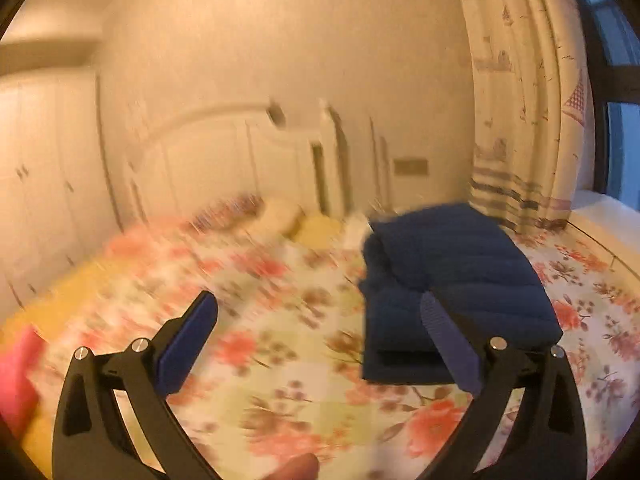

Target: Fold large clothes

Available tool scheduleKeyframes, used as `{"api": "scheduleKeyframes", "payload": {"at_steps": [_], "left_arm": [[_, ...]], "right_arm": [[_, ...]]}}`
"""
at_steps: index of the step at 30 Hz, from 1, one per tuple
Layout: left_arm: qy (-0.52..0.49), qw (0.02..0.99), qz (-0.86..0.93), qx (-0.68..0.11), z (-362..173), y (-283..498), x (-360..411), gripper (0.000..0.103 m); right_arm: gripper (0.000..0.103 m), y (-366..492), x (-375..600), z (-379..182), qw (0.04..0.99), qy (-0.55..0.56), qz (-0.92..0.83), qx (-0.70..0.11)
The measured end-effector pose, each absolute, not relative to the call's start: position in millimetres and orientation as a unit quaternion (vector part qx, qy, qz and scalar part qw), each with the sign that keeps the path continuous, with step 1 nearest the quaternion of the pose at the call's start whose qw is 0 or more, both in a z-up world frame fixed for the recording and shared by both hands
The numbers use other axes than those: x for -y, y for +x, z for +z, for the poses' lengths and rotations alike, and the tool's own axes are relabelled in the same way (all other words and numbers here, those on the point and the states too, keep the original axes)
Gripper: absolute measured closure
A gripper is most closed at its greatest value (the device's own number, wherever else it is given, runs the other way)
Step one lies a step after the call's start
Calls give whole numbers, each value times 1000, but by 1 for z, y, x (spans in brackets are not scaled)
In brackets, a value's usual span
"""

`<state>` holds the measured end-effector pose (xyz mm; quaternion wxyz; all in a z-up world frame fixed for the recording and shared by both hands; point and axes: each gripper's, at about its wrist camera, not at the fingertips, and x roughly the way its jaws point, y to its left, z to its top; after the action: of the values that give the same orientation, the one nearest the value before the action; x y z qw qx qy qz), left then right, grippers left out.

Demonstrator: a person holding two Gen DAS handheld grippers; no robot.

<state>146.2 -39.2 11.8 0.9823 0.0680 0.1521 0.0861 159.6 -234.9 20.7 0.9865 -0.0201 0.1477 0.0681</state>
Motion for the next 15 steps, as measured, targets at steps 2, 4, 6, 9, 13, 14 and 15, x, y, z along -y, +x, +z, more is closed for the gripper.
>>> {"api": "scheduleKeyframes", "payload": {"at_steps": [2,4,6,9,13,14,15], "left_arm": [[76,983,97,-136,20,123,44,2],[60,987,56,-139,23,106,45,2],[36,986,22,-160,20,96,43,2],[17,983,-2,-184,12,87,43,2],[26,983,-9,-182,10,83,49,2],[29,983,-10,-179,11,81,50,2],[31,983,-9,-179,10,84,51,2]], "right_arm": [[4,143,228,12,986,-22,60,-155],[4,130,224,2,985,-18,58,-159],[4,123,223,-7,983,-16,62,-169],[4,122,221,-9,982,-34,51,-180],[4,119,222,-1,984,-31,49,-168],[4,119,221,-1,984,-34,49,-168],[4,120,218,-3,984,-41,47,-169]]}}
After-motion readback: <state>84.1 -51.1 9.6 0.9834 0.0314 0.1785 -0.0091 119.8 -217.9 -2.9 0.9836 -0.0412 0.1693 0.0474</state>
